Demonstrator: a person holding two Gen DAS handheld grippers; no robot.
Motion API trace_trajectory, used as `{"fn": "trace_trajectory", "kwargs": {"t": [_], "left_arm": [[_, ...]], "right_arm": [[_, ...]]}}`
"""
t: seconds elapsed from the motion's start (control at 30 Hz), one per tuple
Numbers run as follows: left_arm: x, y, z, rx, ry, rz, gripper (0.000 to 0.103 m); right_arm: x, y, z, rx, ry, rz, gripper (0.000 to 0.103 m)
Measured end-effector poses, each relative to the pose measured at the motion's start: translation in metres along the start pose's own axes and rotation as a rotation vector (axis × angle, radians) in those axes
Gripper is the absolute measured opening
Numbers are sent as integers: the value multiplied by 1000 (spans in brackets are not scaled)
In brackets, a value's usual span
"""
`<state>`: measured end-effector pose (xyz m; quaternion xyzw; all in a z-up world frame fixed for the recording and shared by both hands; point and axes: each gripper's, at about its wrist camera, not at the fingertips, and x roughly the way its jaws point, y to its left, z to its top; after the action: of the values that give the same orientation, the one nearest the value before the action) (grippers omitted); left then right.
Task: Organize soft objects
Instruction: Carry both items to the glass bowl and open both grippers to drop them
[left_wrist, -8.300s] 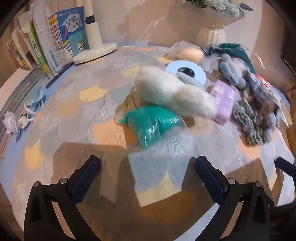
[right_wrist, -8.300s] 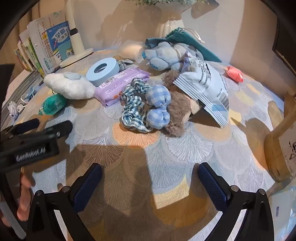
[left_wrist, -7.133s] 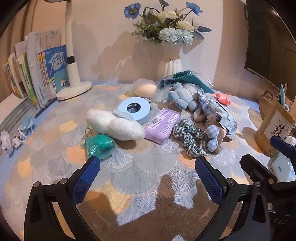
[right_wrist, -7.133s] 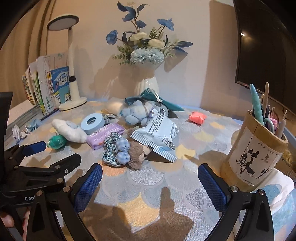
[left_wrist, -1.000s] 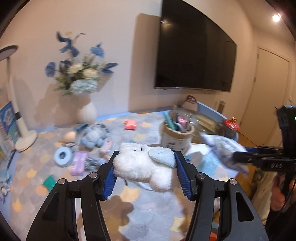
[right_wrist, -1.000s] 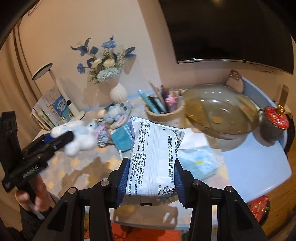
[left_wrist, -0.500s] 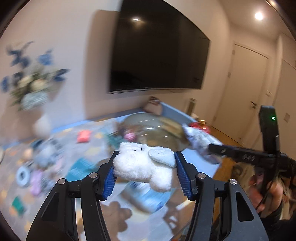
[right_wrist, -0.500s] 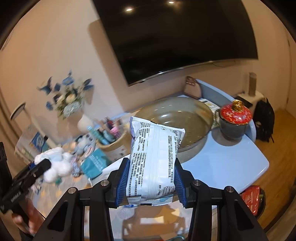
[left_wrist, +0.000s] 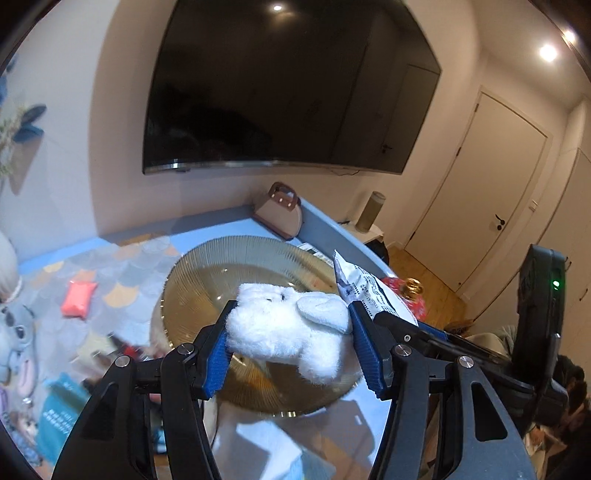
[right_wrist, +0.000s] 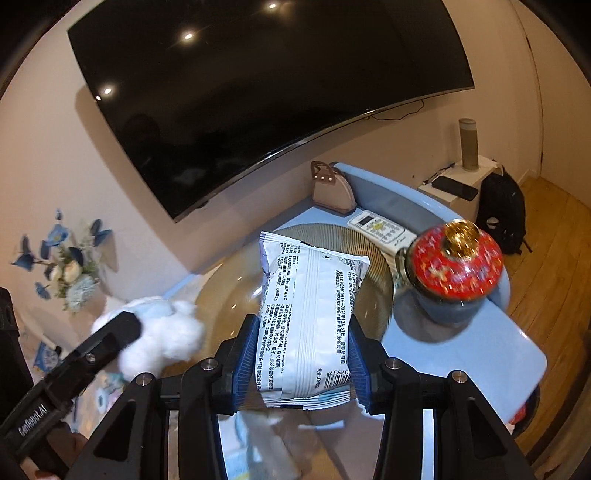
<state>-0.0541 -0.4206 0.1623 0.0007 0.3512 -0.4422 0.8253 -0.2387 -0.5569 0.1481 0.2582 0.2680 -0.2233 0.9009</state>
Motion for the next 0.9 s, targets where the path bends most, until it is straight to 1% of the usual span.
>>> {"fn": "trace_trajectory", "kwargs": {"t": [0.03, 0.1, 0.13, 0.2, 0.27, 0.37, 0.43, 0.57, 0.63, 0.73, 0.83, 0.9], "left_arm": [[7, 4, 0, -12, 9, -1, 57], [21, 9, -1, -34, 21, -1, 64], [24, 11, -1, -39, 17, -2, 65], [24, 12, 0, -39, 6, 17, 78], [18, 11, 0, -40, 2, -15, 82], [4, 5, 0, -26, -14, -40, 83], [-12, 0, -2, -8, -32, -55, 83], [-46, -11, -13, 44, -70, -41, 83], [-69, -15, -24, 65, -86, -33, 83], [-92, -14, -41, 81, -87, -19, 83], [-115, 0, -67, 62, -67, -13, 83], [-132, 17, -88, 28, -54, 5, 83]], "right_arm": [[6, 2, 2, -7, 3, -19, 44], [19, 2, 5, -14, 16, -47, 44], [24, 0, 5, -15, 22, -50, 46], [33, -3, 7, -12, 45, -46, 64], [33, -8, 7, -2, 46, -50, 64], [23, -9, 4, -15, 23, -78, 64], [12, -11, 3, -3, 11, -79, 64], [-16, -11, -5, 23, -17, -57, 64], [-29, -6, -10, 15, -31, -50, 65], [-47, 7, -23, -9, -39, -37, 65], [-58, 25, -41, -41, -34, -10, 66], [-63, 40, -55, -73, -17, 13, 66]]}}
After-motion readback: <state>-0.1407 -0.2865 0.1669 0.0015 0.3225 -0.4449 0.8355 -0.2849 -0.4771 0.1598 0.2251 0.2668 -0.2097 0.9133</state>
